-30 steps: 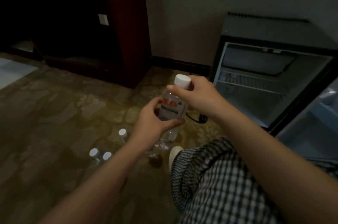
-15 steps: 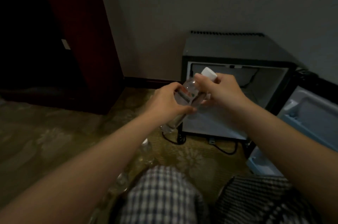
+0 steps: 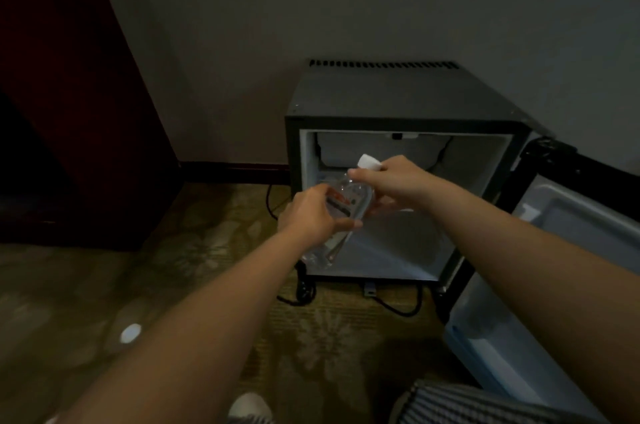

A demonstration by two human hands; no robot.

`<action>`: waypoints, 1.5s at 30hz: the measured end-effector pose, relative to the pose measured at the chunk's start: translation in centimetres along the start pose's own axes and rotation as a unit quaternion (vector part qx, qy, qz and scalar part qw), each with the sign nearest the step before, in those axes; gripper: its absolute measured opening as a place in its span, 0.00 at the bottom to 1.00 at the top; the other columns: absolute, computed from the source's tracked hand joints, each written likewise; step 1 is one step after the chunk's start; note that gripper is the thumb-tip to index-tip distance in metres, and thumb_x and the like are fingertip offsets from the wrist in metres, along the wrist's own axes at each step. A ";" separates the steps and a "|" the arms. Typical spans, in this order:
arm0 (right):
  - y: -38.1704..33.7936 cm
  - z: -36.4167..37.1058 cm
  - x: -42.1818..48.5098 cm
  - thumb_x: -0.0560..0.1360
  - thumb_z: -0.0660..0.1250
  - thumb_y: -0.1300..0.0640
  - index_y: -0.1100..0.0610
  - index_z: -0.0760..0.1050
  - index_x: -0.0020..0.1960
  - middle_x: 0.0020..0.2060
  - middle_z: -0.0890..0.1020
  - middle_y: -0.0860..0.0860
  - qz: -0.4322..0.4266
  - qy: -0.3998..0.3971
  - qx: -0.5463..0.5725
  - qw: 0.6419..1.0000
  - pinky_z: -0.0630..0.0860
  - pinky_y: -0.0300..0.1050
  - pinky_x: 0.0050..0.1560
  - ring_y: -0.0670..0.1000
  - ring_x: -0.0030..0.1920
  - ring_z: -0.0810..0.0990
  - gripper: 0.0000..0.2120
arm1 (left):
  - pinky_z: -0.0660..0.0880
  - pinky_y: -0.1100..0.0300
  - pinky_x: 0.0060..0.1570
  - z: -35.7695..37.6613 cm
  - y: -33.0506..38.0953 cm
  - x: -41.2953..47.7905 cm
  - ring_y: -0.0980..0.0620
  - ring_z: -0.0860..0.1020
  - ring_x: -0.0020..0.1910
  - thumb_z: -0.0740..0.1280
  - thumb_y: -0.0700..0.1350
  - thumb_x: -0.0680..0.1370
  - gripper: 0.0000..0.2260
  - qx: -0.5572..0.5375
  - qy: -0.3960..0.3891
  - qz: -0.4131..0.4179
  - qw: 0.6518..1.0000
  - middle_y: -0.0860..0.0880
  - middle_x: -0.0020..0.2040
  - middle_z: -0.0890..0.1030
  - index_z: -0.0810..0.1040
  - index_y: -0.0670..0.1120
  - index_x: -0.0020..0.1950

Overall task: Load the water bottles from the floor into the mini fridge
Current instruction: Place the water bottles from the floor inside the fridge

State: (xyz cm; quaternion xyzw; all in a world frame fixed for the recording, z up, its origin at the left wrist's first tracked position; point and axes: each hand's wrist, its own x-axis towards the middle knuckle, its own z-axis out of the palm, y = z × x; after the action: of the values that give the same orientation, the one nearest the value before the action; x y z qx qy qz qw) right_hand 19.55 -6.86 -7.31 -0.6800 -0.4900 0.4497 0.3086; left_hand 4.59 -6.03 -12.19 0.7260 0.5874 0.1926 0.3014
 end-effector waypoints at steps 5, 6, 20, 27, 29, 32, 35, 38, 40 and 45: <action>2.5 -0.2 3.8 0.72 0.70 0.47 0.63 0.74 0.56 0.48 0.81 0.60 0.045 -0.005 -0.014 0.999 0.83 0.52 0.44 0.57 0.44 0.83 0.22 | 0.79 0.49 0.51 2.9 -1.5 3.5 0.52 0.80 0.50 0.77 0.58 0.62 0.19 -0.024 -0.040 -0.001 0.999 0.52 0.51 0.80 0.73 0.57 0.47; 3.2 -0.2 4.5 0.72 0.70 0.47 0.63 0.74 0.56 0.47 0.81 0.59 0.058 -0.009 -0.016 0.998 0.83 0.51 0.43 0.57 0.43 0.83 0.21 | 0.80 0.49 0.50 3.7 -2.0 4.1 0.53 0.80 0.48 0.77 0.58 0.62 0.20 -0.025 -0.049 0.000 0.998 0.52 0.51 0.81 0.74 0.56 0.48; 9.0 2.5 11.3 0.73 0.70 0.50 0.62 0.76 0.48 0.48 0.80 0.59 0.073 -0.003 -0.047 0.996 0.82 0.47 0.42 0.57 0.50 0.81 0.15 | 0.73 0.53 0.61 9.9 -6.6 9.0 0.50 0.75 0.61 0.74 0.53 0.68 0.27 -0.058 -0.107 -0.058 0.991 0.50 0.61 0.77 0.71 0.49 0.64; 14.0 4.3 13.2 0.74 0.69 0.52 0.55 0.78 0.46 0.41 0.81 0.50 0.037 0.000 -0.110 0.993 0.76 0.40 0.46 0.46 0.43 0.79 0.07 | 0.72 0.59 0.60 12.3 -8.8 11.3 0.47 0.75 0.62 0.70 0.47 0.74 0.21 -0.031 -0.212 -0.067 0.974 0.46 0.63 0.77 0.72 0.48 0.66; 15.2 5.0 13.7 0.74 0.69 0.50 0.54 0.76 0.57 0.53 0.82 0.52 0.025 0.011 -0.153 0.988 0.75 0.45 0.55 0.51 0.54 0.79 0.14 | 0.73 0.63 0.55 13.0 -9.2 11.6 0.48 0.75 0.59 0.70 0.40 0.74 0.23 -0.055 -0.247 -0.085 0.964 0.46 0.61 0.76 0.70 0.46 0.67; 16.4 5.7 14.6 0.75 0.67 0.52 0.55 0.73 0.64 0.61 0.78 0.53 0.008 0.017 -0.195 0.981 0.72 0.43 0.59 0.54 0.60 0.76 0.19 | 0.78 0.62 0.41 13.8 -9.7 11.8 0.48 0.76 0.48 0.61 0.36 0.78 0.15 -0.064 -0.264 -0.091 0.958 0.45 0.51 0.76 0.68 0.44 0.65; 17.5 6.3 15.3 0.75 0.68 0.55 0.56 0.73 0.64 0.61 0.78 0.55 -0.008 0.037 -0.196 0.980 0.72 0.46 0.63 0.55 0.61 0.76 0.19 | 0.70 0.61 0.60 15.2 -10.4 12.3 0.44 0.73 0.64 0.65 0.35 0.76 0.24 -0.164 -0.236 -0.159 0.944 0.43 0.65 0.73 0.64 0.42 0.71; 17.8 6.9 15.9 0.75 0.67 0.55 0.57 0.74 0.63 0.60 0.79 0.57 -0.013 0.069 -0.147 0.987 0.73 0.49 0.61 0.57 0.60 0.77 0.18 | 0.70 0.73 0.53 15.7 -10.6 12.3 0.51 0.71 0.62 0.63 0.30 0.75 0.25 -0.225 -0.219 -0.167 0.935 0.43 0.64 0.72 0.64 0.39 0.71; 17.8 7.2 16.5 0.75 0.67 0.55 0.57 0.74 0.62 0.60 0.79 0.57 0.003 0.074 -0.143 0.987 0.73 0.49 0.61 0.57 0.60 0.77 0.17 | 0.72 0.66 0.51 16.2 -10.9 12.5 0.49 0.73 0.58 0.62 0.29 0.75 0.22 -0.254 -0.183 -0.184 0.932 0.39 0.65 0.73 0.66 0.38 0.69; 18.2 7.8 17.7 0.76 0.65 0.50 0.52 0.72 0.64 0.63 0.77 0.54 0.053 0.063 -0.161 0.983 0.71 0.44 0.58 0.56 0.62 0.75 0.18 | 0.74 0.55 0.60 17.8 -11.3 13.1 0.48 0.74 0.53 0.64 0.33 0.75 0.21 -0.322 -0.158 -0.264 0.895 0.43 0.63 0.76 0.69 0.42 0.68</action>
State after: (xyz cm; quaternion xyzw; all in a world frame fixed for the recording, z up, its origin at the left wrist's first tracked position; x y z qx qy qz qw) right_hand 21.50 3.71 -31.58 -0.7729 -0.4989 0.3364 0.2012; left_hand 10.64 4.38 -33.90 0.4284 0.6081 0.1667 0.6472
